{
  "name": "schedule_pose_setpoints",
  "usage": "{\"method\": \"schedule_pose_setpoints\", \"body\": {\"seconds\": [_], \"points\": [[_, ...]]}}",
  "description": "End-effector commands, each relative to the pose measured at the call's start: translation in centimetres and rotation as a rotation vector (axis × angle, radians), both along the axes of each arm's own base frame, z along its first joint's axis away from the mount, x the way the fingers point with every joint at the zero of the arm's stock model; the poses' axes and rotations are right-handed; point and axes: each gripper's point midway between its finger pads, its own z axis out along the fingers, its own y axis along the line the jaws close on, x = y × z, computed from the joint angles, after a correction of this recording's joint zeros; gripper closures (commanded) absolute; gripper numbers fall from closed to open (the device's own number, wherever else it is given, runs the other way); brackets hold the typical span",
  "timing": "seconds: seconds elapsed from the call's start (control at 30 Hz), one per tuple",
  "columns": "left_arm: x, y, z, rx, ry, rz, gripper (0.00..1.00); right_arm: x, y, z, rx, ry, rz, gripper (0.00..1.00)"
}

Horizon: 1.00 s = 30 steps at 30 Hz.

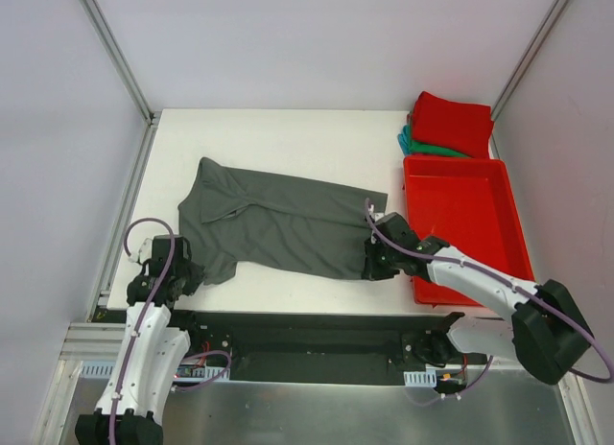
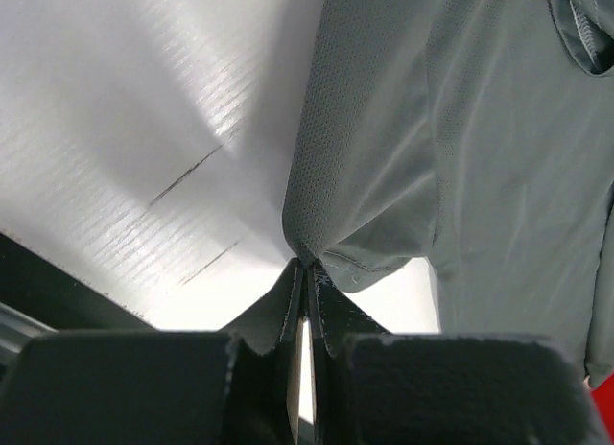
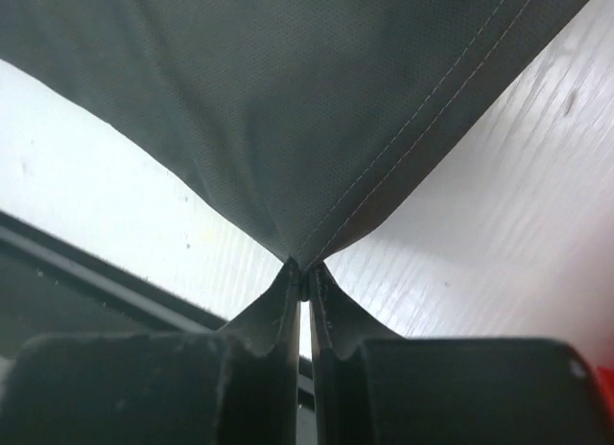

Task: Fold and stack the t-shirts
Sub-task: Grap the side of the flattened tshirt closest away from the robot with both arms, then fold the other side of the tshirt into a rectangle

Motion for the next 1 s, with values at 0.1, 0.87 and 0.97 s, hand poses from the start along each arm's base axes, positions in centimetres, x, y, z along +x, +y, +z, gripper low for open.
{"method": "schedule_pose_setpoints", "body": {"seconds": [0.1,0.87,0.97], "points": [[-0.3,-0.9,2.0,-0.039,-0.024,-0.027,1.00,-2.5,0.5,1.5,0.087,0.032,0.042,0.93],[14.1,-0.9,9.3,-0.032,-0.120,-0.052,1.00,3.6,-0.7,3.6,0.093,0.095,-0.160,0.93],[15.8,-0.7,9.7,-0.015,-0.113,-0.055,1.00,3.9,-0.7,3.5,0.099,0.111,-0.172,0.93]]}}
